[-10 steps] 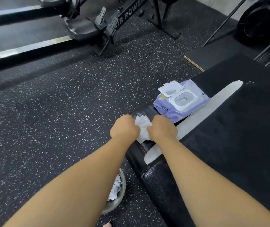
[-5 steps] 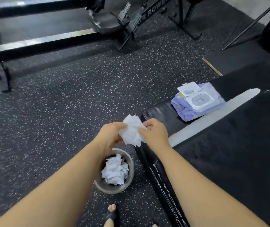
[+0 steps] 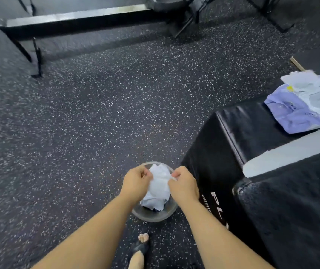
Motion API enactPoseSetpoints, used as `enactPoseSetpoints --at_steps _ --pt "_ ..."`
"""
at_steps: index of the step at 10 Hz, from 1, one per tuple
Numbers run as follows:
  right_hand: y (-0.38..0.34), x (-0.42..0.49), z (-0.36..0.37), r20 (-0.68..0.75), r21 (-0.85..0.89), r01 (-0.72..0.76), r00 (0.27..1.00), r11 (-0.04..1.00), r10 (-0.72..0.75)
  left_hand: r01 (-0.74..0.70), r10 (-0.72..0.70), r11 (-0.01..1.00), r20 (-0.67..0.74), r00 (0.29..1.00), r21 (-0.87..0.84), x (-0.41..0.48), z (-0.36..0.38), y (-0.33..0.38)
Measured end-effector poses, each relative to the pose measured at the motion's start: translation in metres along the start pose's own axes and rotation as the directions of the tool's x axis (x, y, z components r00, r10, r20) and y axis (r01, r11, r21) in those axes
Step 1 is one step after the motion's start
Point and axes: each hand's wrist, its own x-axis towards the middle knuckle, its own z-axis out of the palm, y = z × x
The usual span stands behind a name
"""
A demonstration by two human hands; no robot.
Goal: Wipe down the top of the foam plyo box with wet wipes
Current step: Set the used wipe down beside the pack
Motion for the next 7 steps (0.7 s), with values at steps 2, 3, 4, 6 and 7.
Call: enactPoseSetpoints --at_steps 2,3,4,6,7 --pt "0.051 0.036 0.052 -0.057 -0.261 -0.091 0.995 0.961 0.079 0.027 -0.057 0.98 0.146 0.988 0.199 0.044 0.049 -0.058" --pt "0.071 0.056 0.071 -0.059 -0.293 -0.096 0.995 0.951 0.082 0.029 -0.079 0.977 0.228 0.97 0.212 0.064 0.072 -0.074" --pt "0.086 0.075 0.084 0.005 -0.328 -0.064 0.998 0.943 0.069 -0.007 -0.071 0.966 0.296 0.953 0.257 0.082 0.089 -0.084" --pt "0.1 0.094 0.089 0.039 -0.351 -0.033 0.998 0.936 0.05 -0.042 -0.056 0.962 0.343 0.938 0.271 0.102 0.101 -0.098" --pt "0.095 0.091 0.084 0.062 -0.348 0.013 0.998 0.937 0.009 -0.076 -0.018 0.956 0.319 0.948 0.282 0.096 0.097 -0.086"
